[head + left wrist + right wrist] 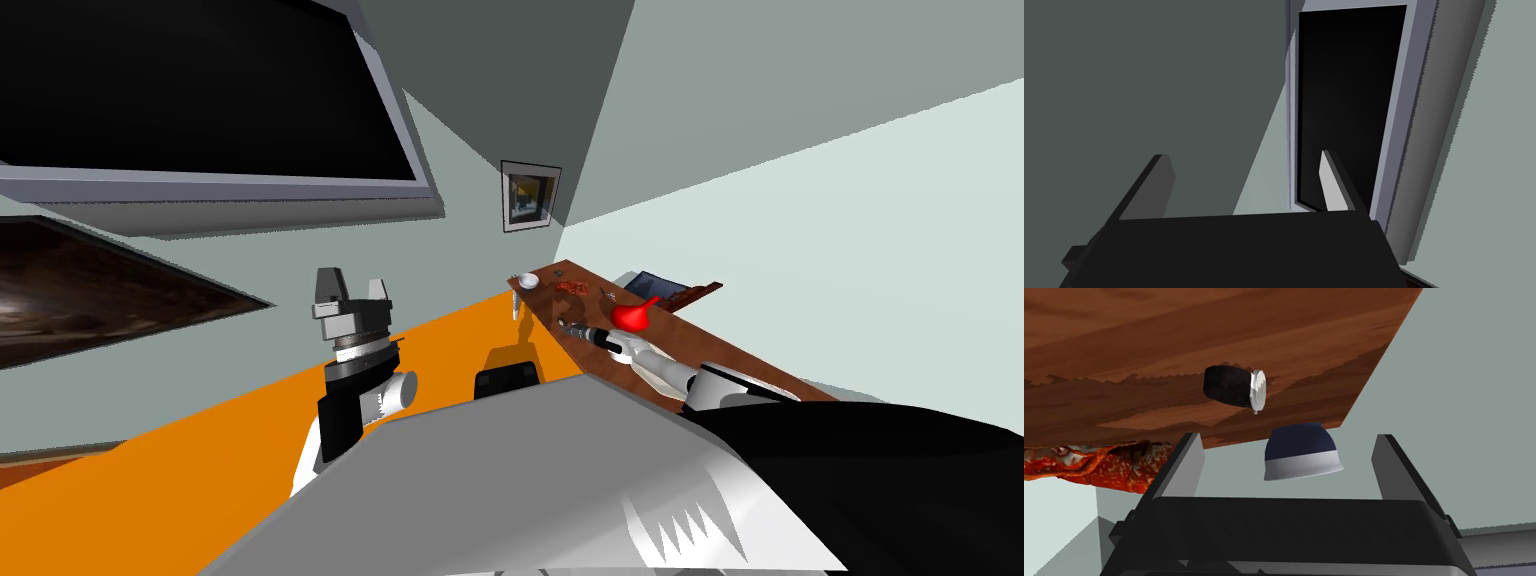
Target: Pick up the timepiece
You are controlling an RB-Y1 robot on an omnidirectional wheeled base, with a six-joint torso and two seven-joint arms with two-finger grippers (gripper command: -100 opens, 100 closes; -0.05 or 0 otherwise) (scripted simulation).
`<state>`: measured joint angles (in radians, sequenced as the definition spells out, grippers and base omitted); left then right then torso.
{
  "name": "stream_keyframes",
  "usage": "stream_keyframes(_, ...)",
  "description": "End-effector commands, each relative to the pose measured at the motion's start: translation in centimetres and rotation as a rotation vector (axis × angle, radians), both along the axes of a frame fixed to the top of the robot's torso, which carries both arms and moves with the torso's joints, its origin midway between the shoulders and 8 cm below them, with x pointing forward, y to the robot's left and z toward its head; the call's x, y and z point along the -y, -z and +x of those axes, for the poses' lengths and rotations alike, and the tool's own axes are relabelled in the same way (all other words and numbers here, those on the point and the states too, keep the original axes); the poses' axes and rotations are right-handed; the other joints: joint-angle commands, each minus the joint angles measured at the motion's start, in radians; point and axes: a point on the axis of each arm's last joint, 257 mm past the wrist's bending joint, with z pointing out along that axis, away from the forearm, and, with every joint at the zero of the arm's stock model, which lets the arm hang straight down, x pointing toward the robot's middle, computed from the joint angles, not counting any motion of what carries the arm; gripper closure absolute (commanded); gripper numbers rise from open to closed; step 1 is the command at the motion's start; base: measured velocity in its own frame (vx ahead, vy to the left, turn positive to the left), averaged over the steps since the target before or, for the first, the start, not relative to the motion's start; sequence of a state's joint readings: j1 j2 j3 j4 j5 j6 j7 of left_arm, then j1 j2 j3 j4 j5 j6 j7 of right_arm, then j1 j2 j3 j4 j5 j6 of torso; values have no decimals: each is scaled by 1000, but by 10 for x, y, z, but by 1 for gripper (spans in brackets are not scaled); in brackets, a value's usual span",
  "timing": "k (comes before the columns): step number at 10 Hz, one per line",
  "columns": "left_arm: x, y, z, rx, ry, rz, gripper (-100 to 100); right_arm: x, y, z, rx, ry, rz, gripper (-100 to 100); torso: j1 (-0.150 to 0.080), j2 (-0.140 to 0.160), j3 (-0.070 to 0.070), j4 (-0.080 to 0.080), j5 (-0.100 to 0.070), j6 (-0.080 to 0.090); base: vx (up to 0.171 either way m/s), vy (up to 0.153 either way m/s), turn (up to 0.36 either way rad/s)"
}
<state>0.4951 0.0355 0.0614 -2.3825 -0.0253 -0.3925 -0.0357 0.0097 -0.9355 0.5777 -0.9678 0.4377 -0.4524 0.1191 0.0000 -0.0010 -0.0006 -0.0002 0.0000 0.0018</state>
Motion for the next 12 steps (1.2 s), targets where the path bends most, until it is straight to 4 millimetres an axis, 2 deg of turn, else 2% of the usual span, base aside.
stream_keyframes(1, 0, 0, 0, 0, 0, 0, 0, 16, 8, -7, -25, -8, -52, -100, 0, 0, 0, 0, 0, 0, 13, 2, 80)
stream_keyframes(3, 0, 0, 0, 0, 0, 0, 0, 47, 18, -17, -71, -33, -155, -100, 0, -1, 0, 0, 0, -1, 25, 12, 201)
stream_keyframes(4, 0, 0, 0, 0, 0, 0, 0, 49, 18, -18, -73, -31, -156, -100, 1, -1, -1, 0, 0, -1, 30, 12, 79)
stream_keyframes(6, 0, 0, 0, 0, 0, 0, 0, 74, 22, -26, -110, -52, -235, -100, 2, -1, -1, 0, 0, -1, 26, 32, 164)
stream_keyframes(8, 0, 0, 0, 0, 0, 0, 0, 71, 22, -25, -106, -50, -229, -100, 2, -1, 0, 0, 1, 0, 15, 16, 20)
stream_keyframes(9, 0, 0, 0, 0, 0, 0, 0, 71, 22, -25, -107, -50, -230, 0, 1, 0, 0, 0, 0, 0, 0, 0, 0)
stream_keyframes(10, 0, 0, 0, 0, 0, 0, 0, 66, 32, -26, -108, -32, -229, -100, 1, 1, 0, 0, 0, 0, 1, -32, 129)
stream_keyframes(12, 0, 0, 0, 0, 0, 0, 0, 62, 39, -27, -110, -16, -228, -100, -3, 1, 1, 0, -1, 0, 2, -60, 113)
